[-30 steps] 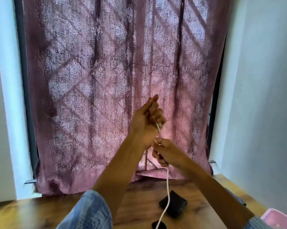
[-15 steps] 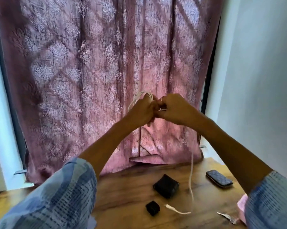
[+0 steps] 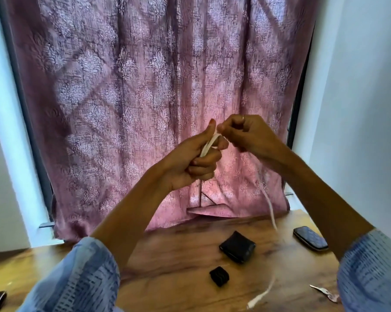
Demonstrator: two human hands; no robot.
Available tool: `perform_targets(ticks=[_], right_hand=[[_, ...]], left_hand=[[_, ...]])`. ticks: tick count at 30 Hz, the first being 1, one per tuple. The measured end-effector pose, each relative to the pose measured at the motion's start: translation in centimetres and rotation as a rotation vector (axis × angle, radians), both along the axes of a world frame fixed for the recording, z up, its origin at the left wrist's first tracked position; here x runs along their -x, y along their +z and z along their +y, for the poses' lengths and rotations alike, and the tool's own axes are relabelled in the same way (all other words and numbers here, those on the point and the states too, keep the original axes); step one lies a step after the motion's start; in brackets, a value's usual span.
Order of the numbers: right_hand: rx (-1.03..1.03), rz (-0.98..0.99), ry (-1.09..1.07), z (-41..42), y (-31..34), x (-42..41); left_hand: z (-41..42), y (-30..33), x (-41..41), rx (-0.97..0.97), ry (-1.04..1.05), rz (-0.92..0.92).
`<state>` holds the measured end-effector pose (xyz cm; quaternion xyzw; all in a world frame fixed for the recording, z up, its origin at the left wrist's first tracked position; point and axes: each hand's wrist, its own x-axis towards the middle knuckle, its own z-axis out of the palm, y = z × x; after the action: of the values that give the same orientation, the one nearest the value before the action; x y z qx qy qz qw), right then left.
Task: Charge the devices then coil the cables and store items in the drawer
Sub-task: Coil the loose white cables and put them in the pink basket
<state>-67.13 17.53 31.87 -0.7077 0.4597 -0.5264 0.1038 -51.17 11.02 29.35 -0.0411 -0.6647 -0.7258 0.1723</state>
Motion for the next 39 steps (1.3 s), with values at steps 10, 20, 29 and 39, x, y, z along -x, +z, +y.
perform_targets(ticks=[10,20,29,39], right_hand=[[-0.423,-0.444,0.242,-2.2,-8.8,-1.7],[-0.305,0.441,-0.153,1.1,-6.7,-2.2],[-0.189,0.443,-0.335,2.6,-3.3,2.0],[-0.035,-0.123,-0.177,1.1,-6.2,0.9]], left_hand=[[0.7,1.1,3.8,-0.117,0.128,0.409],[-1.3,-2.3,4.6,1.097,1.002,-0.203],[-1.3,-3.5,2.1,1.085,0.861,-0.268],[0.4,-2.5,2.0,0.175,0.035,0.008]])
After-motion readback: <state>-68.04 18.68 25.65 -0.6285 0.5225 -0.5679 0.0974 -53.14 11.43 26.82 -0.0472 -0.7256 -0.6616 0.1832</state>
